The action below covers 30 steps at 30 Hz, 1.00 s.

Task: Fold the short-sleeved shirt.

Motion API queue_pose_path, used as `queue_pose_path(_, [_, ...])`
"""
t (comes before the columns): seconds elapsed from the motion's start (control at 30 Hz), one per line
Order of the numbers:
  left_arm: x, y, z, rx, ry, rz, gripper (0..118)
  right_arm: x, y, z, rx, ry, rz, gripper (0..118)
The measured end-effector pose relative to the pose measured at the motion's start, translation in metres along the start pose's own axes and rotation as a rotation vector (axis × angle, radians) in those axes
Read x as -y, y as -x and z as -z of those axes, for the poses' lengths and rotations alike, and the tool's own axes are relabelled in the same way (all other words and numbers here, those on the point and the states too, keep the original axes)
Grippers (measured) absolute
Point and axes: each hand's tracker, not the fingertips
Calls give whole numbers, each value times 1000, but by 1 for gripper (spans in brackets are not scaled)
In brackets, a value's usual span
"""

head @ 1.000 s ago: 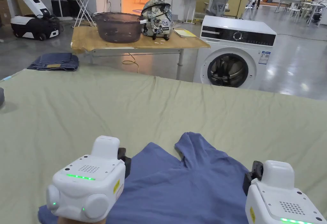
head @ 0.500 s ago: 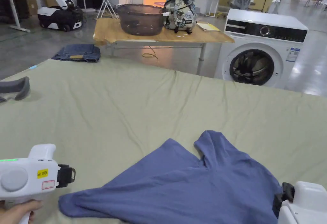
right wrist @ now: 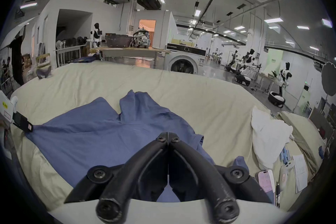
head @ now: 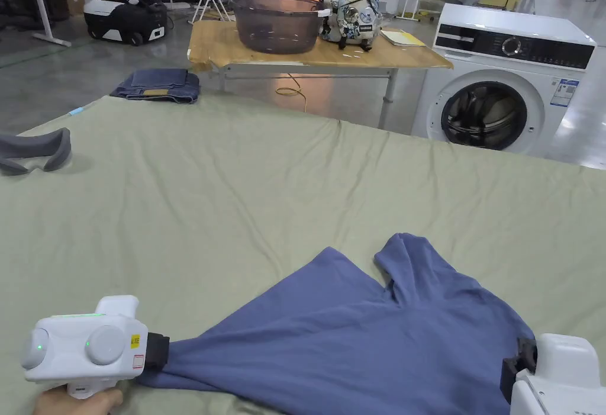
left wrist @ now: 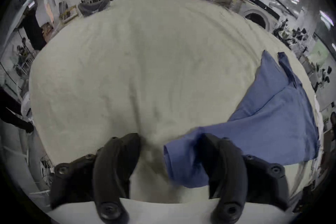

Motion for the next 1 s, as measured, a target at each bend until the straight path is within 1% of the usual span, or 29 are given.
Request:
queue_pose_path(0.07, [0, -4, -1, 0, -13, 8, 36, 1, 1, 2, -4, 5, -3, 0])
queue_pose_path(0.13, [2, -7, -8, 31, -30, 14, 7, 1, 2, 6, -9, 12, -6, 0])
queue_pose_path(0.17, [1, -7, -8, 60, -28, 10, 4, 2, 2, 8, -11, 14, -6, 0])
queue_pose_path(0.2, [1, -7, -9, 55, -30, 4, 1, 1, 2, 9, -12, 17, -6, 0])
queue_pose_path(0.27, [1, 2, -11, 88, -37, -13, 0, -1, -1, 15, -23, 27, 7, 0])
queue_pose_path(0.33, [4, 12, -15, 146, -68, -70, 0, -5, -7, 25, -26, 34, 26, 0])
queue_pose_path(0.4, [6, 18, -18, 176, -96, -84, 0, -12, -14, 38, -30, 40, 43, 0])
queue_pose_path(0.53, [7, 17, -23, 175, -123, -46, 0, -33, -27, 84, -63, 127, 22, 0])
queue_pose_path(0.57, [7, 15, -24, 174, -129, -41, 0, -38, -30, 98, -69, 137, 16, 3])
queue_pose_path(0.6, [6, 15, -24, 179, -129, -39, 0, -42, -36, 118, -91, 173, 11, 15])
queue_pose_path(0.63, [4, 11, -23, 175, -132, -37, 0, -49, -39, 139, -96, 217, -1, 39])
queue_pose_path(0.67, [3, 10, -23, 172, -130, -33, 0, -55, -41, 157, -109, 237, 1, 56])
queue_pose_path(0.7, [2, 9, -22, 171, -128, -31, 0, -60, -43, 174, -132, 277, -1, 67])
queue_pose_path(0.73, [1, 8, -22, 170, -129, -32, 0, -66, -39, 184, -134, 309, -19, 69])
queue_pose_path(0.8, [1, 3, -25, 165, -129, -37, 0, -72, -39, 218, -172, 362, -37, 69])
queue_pose_path(0.83, [1, 3, -25, 163, -125, -39, 0, -73, -37, 234, -164, 381, -54, 69])
queue_pose_path(0.9, [1, 1, -27, 163, -127, -47, 0, -71, -35, 262, -197, 419, -83, 69])
queue_pose_path(1.0, [3, 1, -27, 156, -123, -59, 0, -63, -24, 292, -209, 503, -150, 73])
